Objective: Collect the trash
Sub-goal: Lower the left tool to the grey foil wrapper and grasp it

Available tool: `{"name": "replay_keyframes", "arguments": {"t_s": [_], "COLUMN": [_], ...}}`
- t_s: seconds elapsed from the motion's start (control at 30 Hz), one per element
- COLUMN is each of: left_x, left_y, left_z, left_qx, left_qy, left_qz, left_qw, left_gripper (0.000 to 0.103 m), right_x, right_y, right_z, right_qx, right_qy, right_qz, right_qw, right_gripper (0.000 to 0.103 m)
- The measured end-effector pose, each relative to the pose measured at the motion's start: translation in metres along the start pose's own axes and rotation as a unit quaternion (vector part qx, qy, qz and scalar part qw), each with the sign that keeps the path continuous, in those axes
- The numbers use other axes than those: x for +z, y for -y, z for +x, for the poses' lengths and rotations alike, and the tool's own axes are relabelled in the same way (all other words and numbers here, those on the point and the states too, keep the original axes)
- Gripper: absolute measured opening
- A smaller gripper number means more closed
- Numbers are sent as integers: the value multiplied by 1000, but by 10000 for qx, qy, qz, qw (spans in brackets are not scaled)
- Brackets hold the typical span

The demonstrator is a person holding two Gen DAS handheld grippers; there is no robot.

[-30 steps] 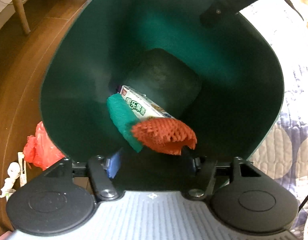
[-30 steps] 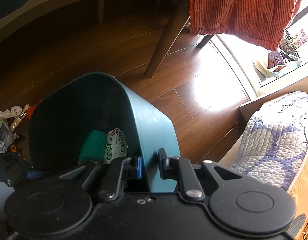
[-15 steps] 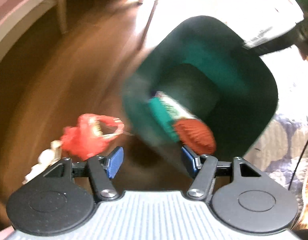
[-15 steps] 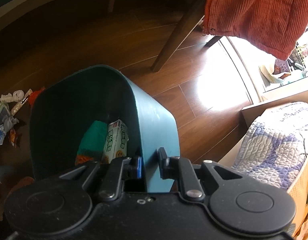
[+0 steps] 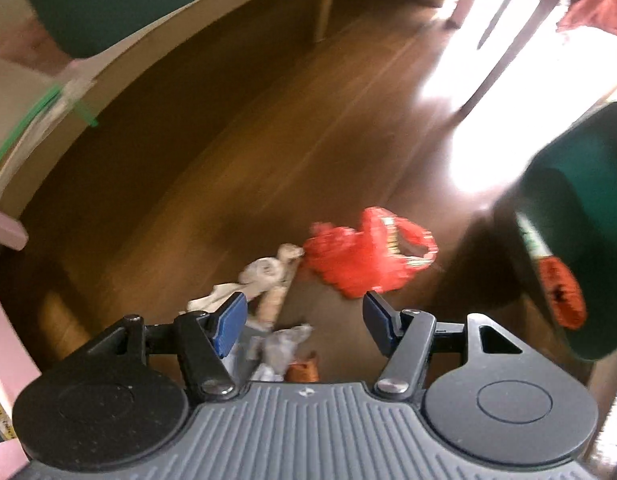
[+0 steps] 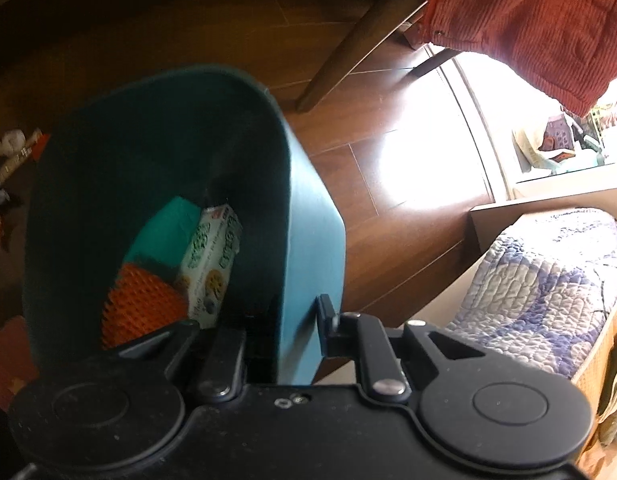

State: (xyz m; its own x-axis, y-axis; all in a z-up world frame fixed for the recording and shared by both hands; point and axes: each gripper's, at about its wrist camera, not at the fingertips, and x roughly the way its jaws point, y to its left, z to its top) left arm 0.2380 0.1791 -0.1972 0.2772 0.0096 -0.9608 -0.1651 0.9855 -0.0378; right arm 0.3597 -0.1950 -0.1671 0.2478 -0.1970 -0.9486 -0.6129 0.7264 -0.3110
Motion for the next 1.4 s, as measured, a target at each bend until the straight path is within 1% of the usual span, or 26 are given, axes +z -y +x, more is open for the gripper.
{"name": "replay_keyframes", "arguments": {"t_s": [0.1,0.17,0.23,0.3,0.43,0.63,0.67,0.73,0.8,0.93,1.03,1.07,1.17,1.2,1.27,1.4], "left_x": [-6,-11,-14,-19,-34,-56,-59,-61,-61,-63,-64,-63,-62,-62,-62,-62], "left_y": [-13,-16,-21,-27,-31,-13,-10,-7,-7,-5,-6,-7,-10,-11,-13,-11], "left_z": [18,29,38,50,78,123,133,147,159,174,184,190,201,204,206,207], "left_qx": [188,303,419,400,243,-66,-35,44,78,-58,-61,-14,26,21,13,-26], "left_qy": [-126,-178,-225,-310,-491,-821,-871,-949,-1031,-1110,-1178,-1221,-1340,-1356,-1382,-1368], "left_qz": [-26,72,134,165,420,999,1063,1120,1064,1117,1124,1085,1000,971,908,934], "left_qw": [9997,9994,9988,9986,9976,9916,9905,9892,9889,9875,9866,9866,9859,9860,9862,9862], "left_gripper": [63,63,63,63,63,63,63,62,62,62,61,56,42,41,33,31], "right_x": [-5,-7,-10,-10,-9,-7,-6,-4,-2,-1,-1,-1,-2,-3,-3,-3], "right_y": [-8,-13,-17,-15,-7,-2,-2,1,4,7,11,10,6,3,1,0], "right_z": [2,6,13,14,16,17,16,15,15,14,16,17,17,16,17,18], "right_qx": [-212,-283,-444,-512,-409,-360,-337,-261,-182,104,292,355,477,499,514,509], "right_qy": [106,80,53,124,111,47,44,49,-1,-181,-274,-297,-346,-351,-347,-333], "right_qz": [-149,-345,-528,-519,-396,-157,-84,108,235,441,590,645,685,693,692,752], "right_qw": [9996,9990,9976,9973,9983,9992,9994,9996,9996,9988,9975,9968,9959,9957,9957,9953], "right_gripper": [12,11,9,8,7,6,7,7,9,11,11,11,10,10,10,11]}}
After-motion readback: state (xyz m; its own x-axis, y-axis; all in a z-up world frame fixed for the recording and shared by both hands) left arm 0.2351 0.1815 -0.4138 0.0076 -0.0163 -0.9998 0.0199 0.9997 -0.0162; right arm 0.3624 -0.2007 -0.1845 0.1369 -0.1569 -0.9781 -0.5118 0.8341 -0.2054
